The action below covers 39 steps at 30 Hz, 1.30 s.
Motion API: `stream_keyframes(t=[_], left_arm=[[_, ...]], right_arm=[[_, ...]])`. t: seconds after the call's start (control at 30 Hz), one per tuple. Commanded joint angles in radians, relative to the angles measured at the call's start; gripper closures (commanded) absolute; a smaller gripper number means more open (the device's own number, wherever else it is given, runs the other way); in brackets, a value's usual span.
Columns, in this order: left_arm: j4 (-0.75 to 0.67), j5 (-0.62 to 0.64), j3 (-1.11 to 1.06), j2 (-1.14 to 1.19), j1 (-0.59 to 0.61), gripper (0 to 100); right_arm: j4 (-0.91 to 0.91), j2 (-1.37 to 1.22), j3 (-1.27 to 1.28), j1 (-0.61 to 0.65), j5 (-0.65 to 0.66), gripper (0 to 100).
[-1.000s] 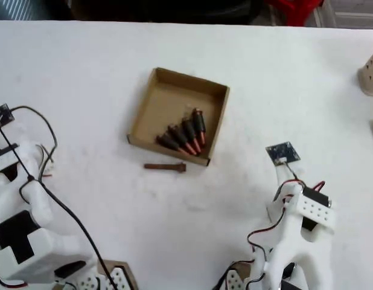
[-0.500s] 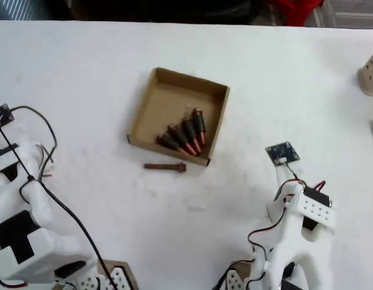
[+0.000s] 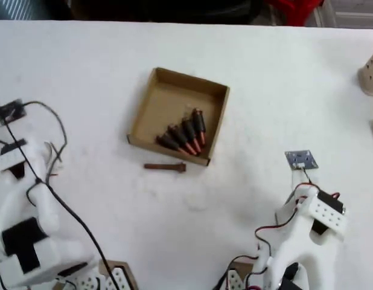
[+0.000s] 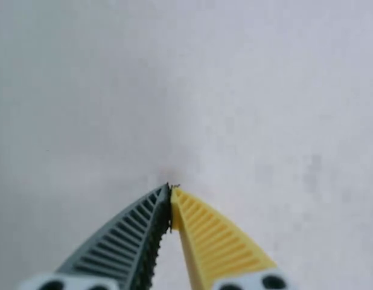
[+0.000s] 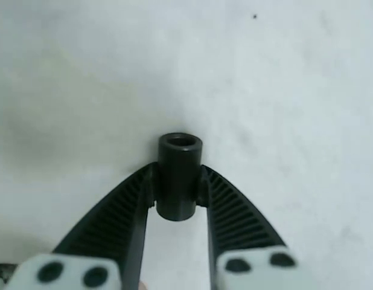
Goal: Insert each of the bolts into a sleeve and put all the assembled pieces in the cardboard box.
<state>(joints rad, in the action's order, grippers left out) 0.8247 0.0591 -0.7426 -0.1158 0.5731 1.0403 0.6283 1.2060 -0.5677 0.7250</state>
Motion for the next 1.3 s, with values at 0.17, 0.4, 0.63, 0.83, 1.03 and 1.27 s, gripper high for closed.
stream_keyframes(t=[0.17, 0.4, 0.63, 0.83, 1.03, 1.27], left_arm=[[0.054, -0.311, -0.232, -0.498, -0.453, 98], [0.207, -0.46, -0.15, -0.501, -0.759, 98], [0.267, -0.73, -0.012, -0.271, -0.955, 98], [0.265, -0.89, 0.071, -0.157, -1.05, 98], [0.272, -0.93, 0.241, 0.051, -1.046, 98], [0.376, -1.028, 0.39, 0.219, -1.044, 97]], right_arm=[[-0.041, 0.008, -0.018, -0.013, -0.012, 98.1], [-0.047, 0.012, -0.005, 0.001, -0.012, 98.1], [-0.047, 0.012, -0.002, 0.004, -0.005, 98.1], [-0.05, 0.012, -0.002, 0.004, -0.003, 98.1], [-0.061, 0.012, 0.011, 0.036, -0.003, 98.1], [-0.068, 0.012, 0.011, 0.038, -0.002, 98.1]])
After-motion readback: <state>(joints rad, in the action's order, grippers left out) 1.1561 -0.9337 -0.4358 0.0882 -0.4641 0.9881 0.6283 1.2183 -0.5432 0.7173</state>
